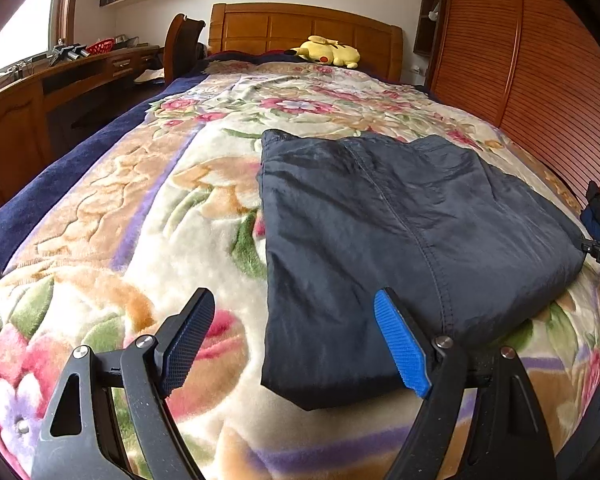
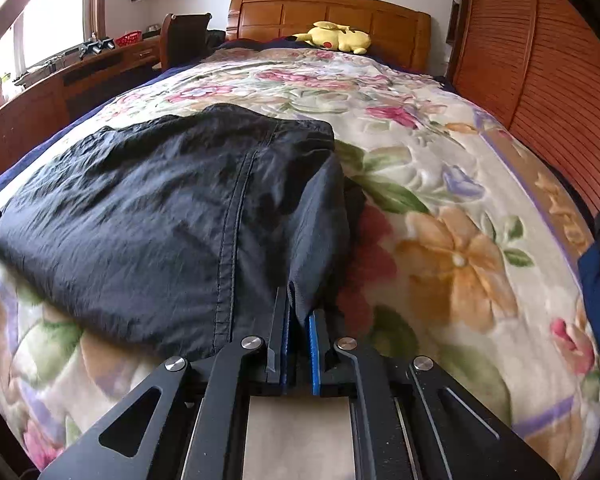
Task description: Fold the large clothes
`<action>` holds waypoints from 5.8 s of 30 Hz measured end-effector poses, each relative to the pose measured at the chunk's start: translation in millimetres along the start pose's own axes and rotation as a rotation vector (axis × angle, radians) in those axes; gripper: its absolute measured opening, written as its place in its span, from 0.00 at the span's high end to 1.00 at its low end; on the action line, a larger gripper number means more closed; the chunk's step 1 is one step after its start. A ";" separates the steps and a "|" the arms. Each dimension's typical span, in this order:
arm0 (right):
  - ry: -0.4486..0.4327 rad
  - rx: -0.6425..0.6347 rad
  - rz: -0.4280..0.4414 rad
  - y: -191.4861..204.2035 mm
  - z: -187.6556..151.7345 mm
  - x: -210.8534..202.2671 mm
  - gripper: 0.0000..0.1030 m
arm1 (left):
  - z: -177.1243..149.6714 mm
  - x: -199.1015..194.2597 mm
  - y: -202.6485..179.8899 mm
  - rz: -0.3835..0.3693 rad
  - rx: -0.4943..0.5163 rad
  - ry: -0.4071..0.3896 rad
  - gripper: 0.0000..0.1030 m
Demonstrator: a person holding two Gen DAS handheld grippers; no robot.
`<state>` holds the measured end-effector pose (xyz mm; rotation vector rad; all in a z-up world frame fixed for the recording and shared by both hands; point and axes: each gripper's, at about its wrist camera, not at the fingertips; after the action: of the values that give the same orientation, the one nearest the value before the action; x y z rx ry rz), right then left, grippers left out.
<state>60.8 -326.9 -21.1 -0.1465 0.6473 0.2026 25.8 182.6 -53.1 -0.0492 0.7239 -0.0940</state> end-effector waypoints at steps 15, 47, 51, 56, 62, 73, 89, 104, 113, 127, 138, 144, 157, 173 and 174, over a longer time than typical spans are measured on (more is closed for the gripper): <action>-0.195 -0.075 -0.093 99.1 30.6 -49.6 0.34 | -7.3 -2.2 -1.2 0.028 0.011 0.000 0.20; -0.031 -0.131 0.192 197.7 33.0 48.1 0.34 | -25.2 -14.0 -5.0 0.035 -0.038 0.029 0.35; -0.031 -0.136 0.193 198.4 31.9 46.0 0.34 | -29.7 -12.3 -7.4 0.034 -0.060 0.044 0.39; -0.029 -0.139 0.204 198.3 30.3 44.1 0.34 | -27.3 -6.1 -9.9 -0.033 -0.099 0.066 0.62; -0.028 -0.134 0.212 196.6 30.7 43.7 0.33 | -8.5 -17.8 -28.4 0.011 -0.047 0.000 0.93; -0.060 -0.112 0.273 170.2 23.1 16.6 0.33 | 83.0 -59.3 -116.4 0.034 0.159 -0.189 0.94; -0.163 0.056 0.086 37.8 -25.9 -41.7 0.34 | 138.2 -31.0 -319.0 -0.187 0.460 -0.215 0.95; -0.186 0.138 0.025 20.7 -40.0 -56.5 0.34 | 98.2 -11.9 -370.9 -0.373 0.537 -0.059 0.73; -0.210 0.115 0.010 19.6 -29.9 -49.0 0.33 | 96.8 -32.4 -298.0 -0.336 0.378 -0.178 0.22; -0.227 0.024 -0.093 27.5 29.1 -67.9 0.33 | 72.8 7.5 -188.9 -0.200 0.220 -0.166 0.21; -0.131 -0.055 0.019 68.8 109.6 -30.7 0.33 | 61.0 15.2 -167.0 -0.160 0.255 -0.163 0.21; -0.032 -0.101 0.044 88.5 125.2 6.0 0.33 | 53.2 13.7 -170.4 -0.157 0.294 -0.167 0.21; 0.162 -0.094 0.109 96.2 136.5 62.7 0.36 | 48.9 14.2 -158.7 -0.185 0.267 -0.144 0.21; -0.015 -0.226 0.048 92.2 139.4 5.5 0.96 | 47.3 10.4 -151.0 -0.190 0.251 -0.133 0.21; -0.022 -0.221 0.031 87.0 138.3 -0.3 0.96 | 46.7 11.1 -151.0 -0.191 0.251 -0.132 0.21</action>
<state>120.9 -215.2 81.9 -0.3466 0.6044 0.3054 54.7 31.9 -13.7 0.1145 0.5701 -0.3604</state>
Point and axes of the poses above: each gripper's, at about its wrist camera, not at the fingertips, and x roughly the way its jaws point, y to its left, z to its top, and after that the axes turned 2 degrees about x, right-handed
